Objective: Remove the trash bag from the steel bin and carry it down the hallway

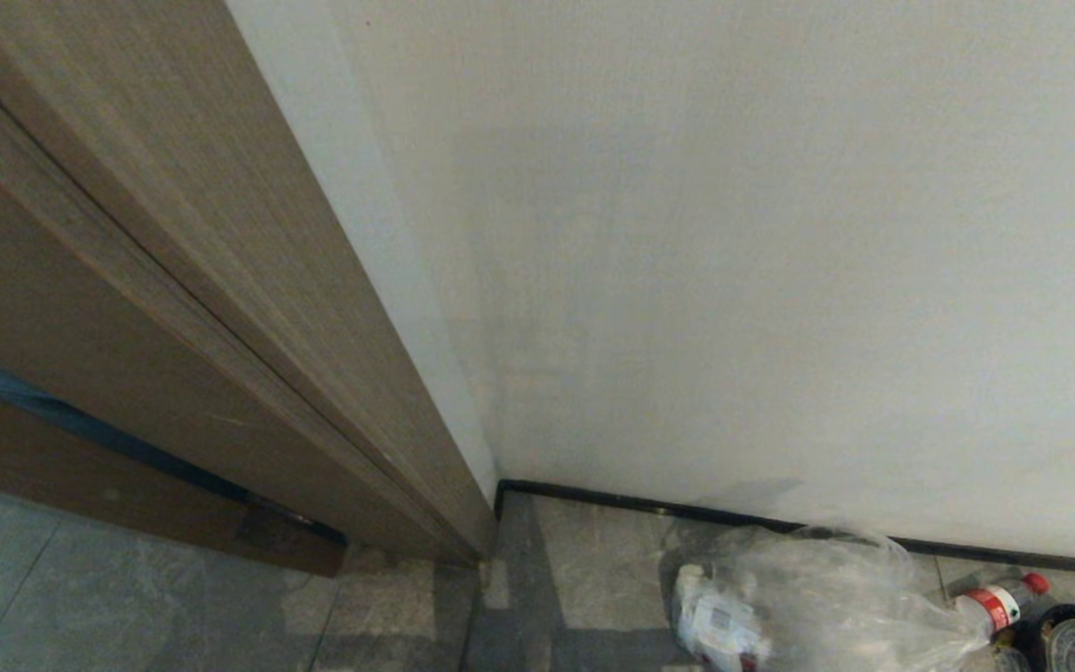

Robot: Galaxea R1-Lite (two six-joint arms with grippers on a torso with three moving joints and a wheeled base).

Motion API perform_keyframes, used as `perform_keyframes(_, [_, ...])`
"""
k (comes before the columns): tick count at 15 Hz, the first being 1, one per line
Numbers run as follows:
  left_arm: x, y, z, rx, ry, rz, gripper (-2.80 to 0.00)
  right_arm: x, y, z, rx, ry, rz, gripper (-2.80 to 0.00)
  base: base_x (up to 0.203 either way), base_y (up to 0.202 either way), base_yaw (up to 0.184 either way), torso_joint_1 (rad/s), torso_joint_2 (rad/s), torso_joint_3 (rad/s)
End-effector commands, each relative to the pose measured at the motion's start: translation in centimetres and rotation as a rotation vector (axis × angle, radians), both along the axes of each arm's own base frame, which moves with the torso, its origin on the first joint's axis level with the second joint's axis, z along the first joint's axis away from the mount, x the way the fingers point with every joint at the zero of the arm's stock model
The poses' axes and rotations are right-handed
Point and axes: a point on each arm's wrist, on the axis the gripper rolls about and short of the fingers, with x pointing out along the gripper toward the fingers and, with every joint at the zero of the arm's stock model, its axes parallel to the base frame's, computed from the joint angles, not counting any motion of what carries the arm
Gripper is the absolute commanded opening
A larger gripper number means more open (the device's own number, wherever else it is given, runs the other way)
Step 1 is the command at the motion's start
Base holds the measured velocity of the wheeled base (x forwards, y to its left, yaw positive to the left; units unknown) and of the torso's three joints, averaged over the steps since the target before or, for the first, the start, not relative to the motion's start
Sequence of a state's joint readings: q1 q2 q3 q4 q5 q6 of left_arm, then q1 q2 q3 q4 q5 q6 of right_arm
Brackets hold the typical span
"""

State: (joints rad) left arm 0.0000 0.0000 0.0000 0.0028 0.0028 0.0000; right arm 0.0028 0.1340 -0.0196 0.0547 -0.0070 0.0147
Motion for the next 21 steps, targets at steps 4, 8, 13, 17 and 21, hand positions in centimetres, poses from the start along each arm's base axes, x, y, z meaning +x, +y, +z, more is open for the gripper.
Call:
perform_keyframes(4, [0.00, 0.00, 0.00, 0.000, 0.000, 0.002, -2.80, -0.02, 0.00, 0.03, 0.008, 0.000, -0.002, -2.80, 0.000, 0.000, 0.000, 0.000, 0.00, 0.000])
perform_keyframes(8, [0.00, 0.00, 0.00, 0.000, 0.000, 0.000, -2.80, -0.04, -0.01, -0.01, 0.013, -0.005, -0.004, -2.80, 0.000, 0.000, 0.000, 0.000, 0.00, 0.000])
perform_keyframes(13, [0.00, 0.00, 0.00, 0.000, 0.000, 0.000, -2.80, 0.02, -0.01, 0.07, 0.023, 0.000, -0.009, -2.80, 0.000, 0.000, 0.000, 0.000, 0.00, 0.000])
perform_keyframes(17, [-0.01, 0.00, -0.01, 0.000, -0.001, 0.000, -2.80, -0.01, -0.01, -0.02, 0.021, -0.002, -0.007, -2.80, 0.000, 0.000, 0.000, 0.000, 0.00, 0.000])
perform_keyframes(21, [0.00, 0.00, 0.00, 0.000, 0.000, 0.000, -2.80, -0.05, 0.00, 0.01, 0.021, -0.007, -0.007, -2.80, 0.000, 0.000, 0.000, 0.000, 0.00, 0.000])
